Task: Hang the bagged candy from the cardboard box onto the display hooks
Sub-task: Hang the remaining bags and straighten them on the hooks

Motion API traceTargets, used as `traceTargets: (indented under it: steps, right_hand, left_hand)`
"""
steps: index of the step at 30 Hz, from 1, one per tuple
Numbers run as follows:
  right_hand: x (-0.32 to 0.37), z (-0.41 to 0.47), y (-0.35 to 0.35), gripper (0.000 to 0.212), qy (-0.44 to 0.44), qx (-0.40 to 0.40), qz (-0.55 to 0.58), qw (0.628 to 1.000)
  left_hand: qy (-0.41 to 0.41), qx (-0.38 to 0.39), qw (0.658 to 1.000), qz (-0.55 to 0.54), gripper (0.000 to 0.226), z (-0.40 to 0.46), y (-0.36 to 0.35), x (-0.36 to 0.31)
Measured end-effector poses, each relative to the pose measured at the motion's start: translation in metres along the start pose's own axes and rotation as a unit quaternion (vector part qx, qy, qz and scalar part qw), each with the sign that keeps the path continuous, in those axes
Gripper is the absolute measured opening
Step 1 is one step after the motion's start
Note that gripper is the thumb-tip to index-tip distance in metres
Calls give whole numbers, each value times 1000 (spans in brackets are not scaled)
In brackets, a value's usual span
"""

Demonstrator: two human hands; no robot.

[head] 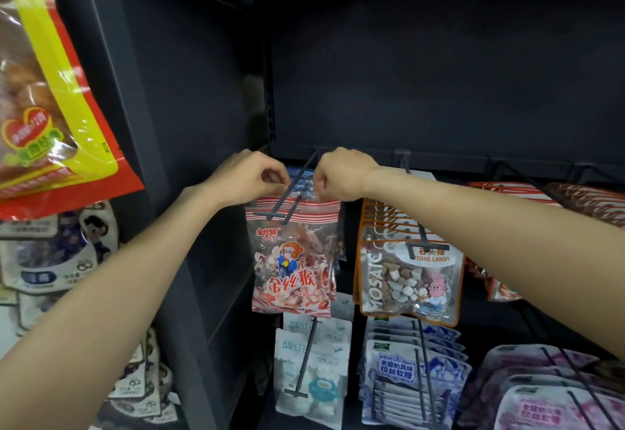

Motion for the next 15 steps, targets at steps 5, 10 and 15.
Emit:
traceTargets:
  steps: [5, 10, 15]
  right_hand:
    - [3, -4, 3, 9, 23, -44, -15, 999]
    - [6, -13, 4, 18, 51, -89, -10, 995]
    - [10, -11, 7, 18, 19, -66, 26, 997]
  left_hand:
    - [57, -21, 995, -85, 11, -5, -4, 2]
    - [144, -13, 981, -127, 11, -1, -9, 3]
    - [140, -58, 986, -63, 9, 5, -12, 3]
Point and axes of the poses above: each hand's wrist, its own z-axis towards the middle knuckle, its own y-axis out of the back of the hand, x = y × z, the point moved 4 cm from there along z, towards the middle knuckle, and after that the axes turned 15 degrees about -x, right-handed, at the moved point
